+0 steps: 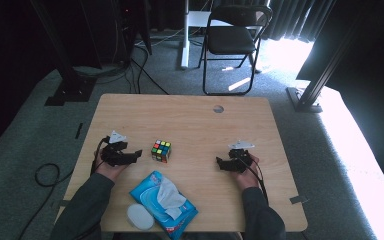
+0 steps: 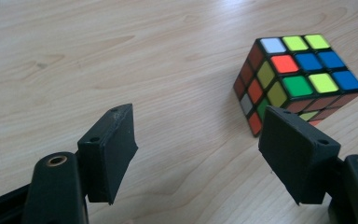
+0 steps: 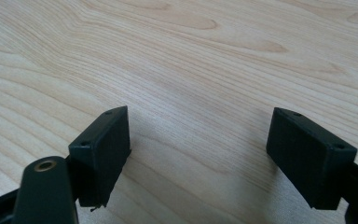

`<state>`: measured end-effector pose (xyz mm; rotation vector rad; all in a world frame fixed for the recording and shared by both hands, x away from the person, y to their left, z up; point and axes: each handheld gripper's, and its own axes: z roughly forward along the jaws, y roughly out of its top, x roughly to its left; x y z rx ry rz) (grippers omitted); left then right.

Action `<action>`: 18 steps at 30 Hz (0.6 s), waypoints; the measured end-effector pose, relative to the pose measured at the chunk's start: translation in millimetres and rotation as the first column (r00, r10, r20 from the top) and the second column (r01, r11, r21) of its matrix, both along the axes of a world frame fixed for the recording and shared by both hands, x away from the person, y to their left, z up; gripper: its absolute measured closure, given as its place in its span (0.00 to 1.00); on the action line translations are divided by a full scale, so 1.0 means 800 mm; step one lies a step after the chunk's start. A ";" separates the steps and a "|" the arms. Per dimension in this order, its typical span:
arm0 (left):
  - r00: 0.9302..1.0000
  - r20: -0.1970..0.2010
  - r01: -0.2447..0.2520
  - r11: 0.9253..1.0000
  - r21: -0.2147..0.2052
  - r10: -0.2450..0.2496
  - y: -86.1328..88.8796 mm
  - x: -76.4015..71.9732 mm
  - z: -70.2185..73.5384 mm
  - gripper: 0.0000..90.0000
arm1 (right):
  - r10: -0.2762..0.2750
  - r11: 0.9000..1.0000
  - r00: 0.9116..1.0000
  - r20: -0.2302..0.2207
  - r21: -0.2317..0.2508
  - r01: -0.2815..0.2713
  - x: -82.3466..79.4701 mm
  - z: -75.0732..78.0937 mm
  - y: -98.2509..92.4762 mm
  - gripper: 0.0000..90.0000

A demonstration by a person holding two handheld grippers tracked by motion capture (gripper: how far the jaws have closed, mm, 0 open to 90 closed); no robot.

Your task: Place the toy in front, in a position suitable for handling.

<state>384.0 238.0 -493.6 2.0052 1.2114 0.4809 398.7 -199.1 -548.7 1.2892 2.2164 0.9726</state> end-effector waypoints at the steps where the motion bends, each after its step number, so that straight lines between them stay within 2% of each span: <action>1: 1.000 -0.001 0.006 1.000 -0.001 -0.006 -0.002 0.000 0.001 0.30 | 0.000 1.000 1.000 0.000 0.000 0.000 0.000 0.000 0.000 0.23; 18: 0.998 -0.003 0.067 0.998 -0.002 -0.067 -0.035 0.007 0.010 0.30 | 0.000 1.000 1.000 0.000 0.000 0.000 0.000 0.000 0.000 0.23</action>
